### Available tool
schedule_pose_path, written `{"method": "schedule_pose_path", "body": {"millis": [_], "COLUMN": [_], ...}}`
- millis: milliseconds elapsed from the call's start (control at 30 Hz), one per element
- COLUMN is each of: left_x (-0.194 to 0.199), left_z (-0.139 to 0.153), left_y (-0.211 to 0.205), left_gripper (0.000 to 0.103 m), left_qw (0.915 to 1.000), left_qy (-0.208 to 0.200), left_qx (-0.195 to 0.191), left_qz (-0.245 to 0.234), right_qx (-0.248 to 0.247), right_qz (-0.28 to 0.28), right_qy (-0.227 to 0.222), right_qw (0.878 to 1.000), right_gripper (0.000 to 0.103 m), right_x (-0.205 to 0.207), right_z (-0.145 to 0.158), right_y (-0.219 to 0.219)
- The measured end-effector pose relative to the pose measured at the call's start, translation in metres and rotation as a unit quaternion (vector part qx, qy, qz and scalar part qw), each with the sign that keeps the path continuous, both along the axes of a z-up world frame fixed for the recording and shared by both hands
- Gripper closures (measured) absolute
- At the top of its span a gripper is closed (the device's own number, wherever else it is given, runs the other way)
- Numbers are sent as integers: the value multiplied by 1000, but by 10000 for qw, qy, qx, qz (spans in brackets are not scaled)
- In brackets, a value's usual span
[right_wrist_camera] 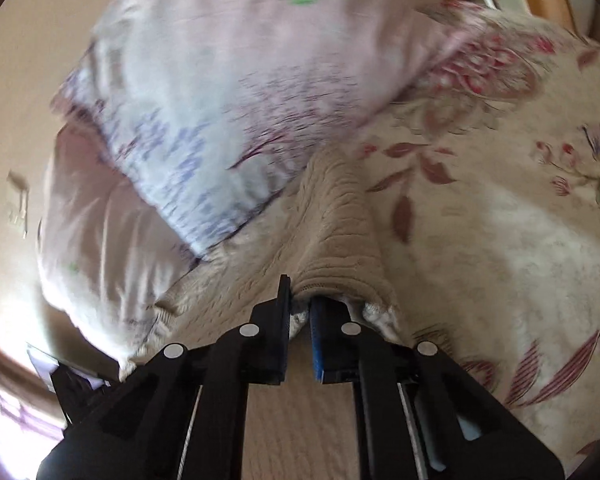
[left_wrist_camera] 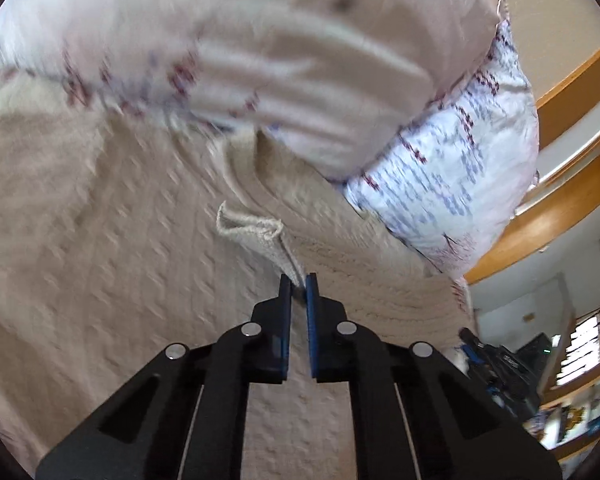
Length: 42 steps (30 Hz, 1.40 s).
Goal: Fold small clothes
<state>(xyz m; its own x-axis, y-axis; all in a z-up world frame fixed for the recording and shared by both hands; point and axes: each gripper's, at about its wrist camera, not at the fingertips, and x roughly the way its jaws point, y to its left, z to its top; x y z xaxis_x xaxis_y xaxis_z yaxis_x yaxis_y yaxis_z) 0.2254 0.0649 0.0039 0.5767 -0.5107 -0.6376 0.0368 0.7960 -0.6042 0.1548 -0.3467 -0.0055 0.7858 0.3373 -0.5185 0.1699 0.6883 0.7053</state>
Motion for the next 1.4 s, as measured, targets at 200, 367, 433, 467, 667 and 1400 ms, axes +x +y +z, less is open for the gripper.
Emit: {"method": "schedule_pose_path", "body": {"millis": [200,367,433,467,667,1400], "left_x": [-1,-2,-5,-8,-28,-97], "left_z": [-29,-36,-32,-27,-5,-17], "left_y": [15,16,21,26,64,246], "left_gripper": [96,90,80,77,60,55], "left_qw": [9986,9982,9985,9989,9992,9648], "left_qy": [417,463,463,411,185,734], "left_qx": [327,371,296,241,130,-380], "left_qz": [-36,-84,-47,-6,320,2497], "right_qx": [-538,-732,-976,-1127,-1910,-2209], "right_qz": [171,115,-169,-408,-319,951], "right_qy": [336,591,566,414,-162,151], "right_qw": [9978,9955,9935,9919,9809,9705], "right_gripper": [94,85,77,70,49,16], "right_x": [0,-4,-15,-25,-29,16], "right_z": [-14,-21,-9,0,32,-7], "right_y": [26,25,22,18,31,87]}}
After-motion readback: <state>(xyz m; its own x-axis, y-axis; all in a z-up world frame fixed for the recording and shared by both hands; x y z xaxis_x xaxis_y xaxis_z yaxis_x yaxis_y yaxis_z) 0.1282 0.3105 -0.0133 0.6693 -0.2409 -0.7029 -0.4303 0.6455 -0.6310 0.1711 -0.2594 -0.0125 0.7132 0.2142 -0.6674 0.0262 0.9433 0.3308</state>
